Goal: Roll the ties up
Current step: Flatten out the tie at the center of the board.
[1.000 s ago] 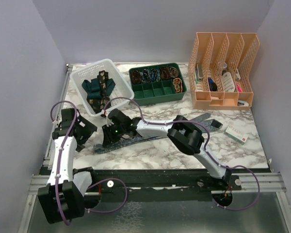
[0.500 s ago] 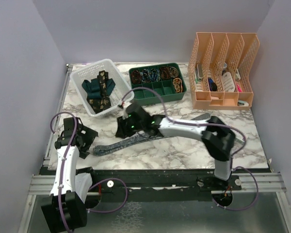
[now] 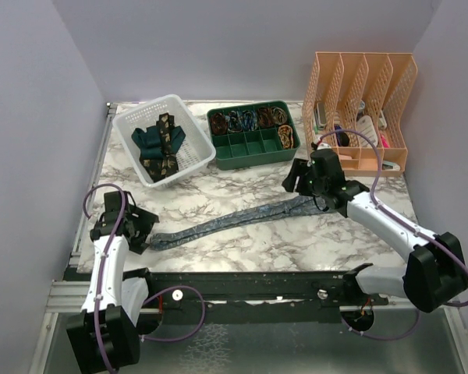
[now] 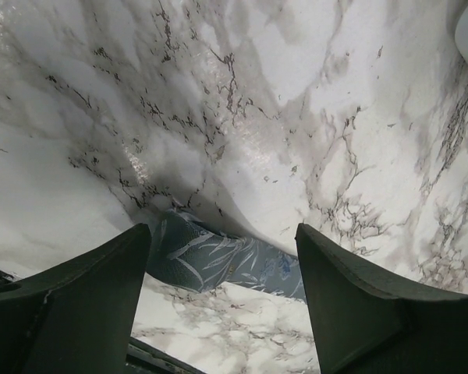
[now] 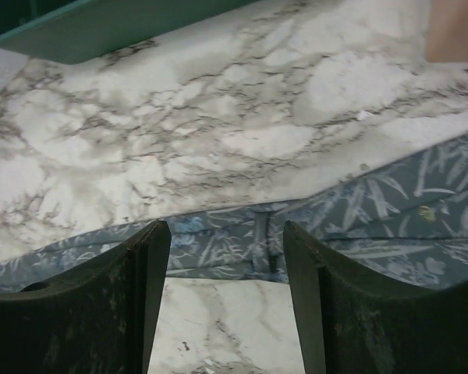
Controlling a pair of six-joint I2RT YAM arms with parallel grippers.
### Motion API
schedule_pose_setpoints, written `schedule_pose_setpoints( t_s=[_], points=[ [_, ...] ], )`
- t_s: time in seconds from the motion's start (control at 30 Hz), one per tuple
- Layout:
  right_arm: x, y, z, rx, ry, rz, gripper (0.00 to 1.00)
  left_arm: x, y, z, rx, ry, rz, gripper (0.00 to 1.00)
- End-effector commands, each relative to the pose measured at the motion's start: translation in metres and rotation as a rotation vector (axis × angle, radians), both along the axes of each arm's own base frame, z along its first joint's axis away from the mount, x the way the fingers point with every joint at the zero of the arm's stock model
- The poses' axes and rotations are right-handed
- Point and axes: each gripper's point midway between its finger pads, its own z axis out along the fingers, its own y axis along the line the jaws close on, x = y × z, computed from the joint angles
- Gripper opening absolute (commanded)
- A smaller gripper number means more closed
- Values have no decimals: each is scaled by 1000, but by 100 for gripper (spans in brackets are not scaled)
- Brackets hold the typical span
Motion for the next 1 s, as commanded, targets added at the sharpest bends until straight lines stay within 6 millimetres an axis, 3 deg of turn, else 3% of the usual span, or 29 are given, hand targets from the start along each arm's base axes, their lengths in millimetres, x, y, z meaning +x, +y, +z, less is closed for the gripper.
schedule_pose_setpoints(
  t_s=[0.0,0.13,0.23,0.43,0.6,0.87,0.9,0.97],
  points=[
    [-9,-26,-22,-43,102,-18,66,2,-2,-4,-6,5,16,74],
    [-6,-30,-25,-12,148,-11,66,3,-8,-4,-12,0,-24,67],
    [-1,-45,-28,20,186,-41,67,1,-20,-3,-34,-17,-78,68],
    [5,-55,-19,35,168,-40,68,-2,-16,7,97,-5,-121,65],
    [6,-67,-31,33,208,-80,68,-11,-24,9,118,3,-151,56],
    [9,-75,-34,46,216,-76,69,-18,-32,8,141,26,-197,54],
    [10,-75,-34,44,217,-74,69,-19,-33,8,144,33,-212,53],
    [10,-76,-35,38,219,-73,69,-20,-33,7,154,42,-224,41]
  ],
)
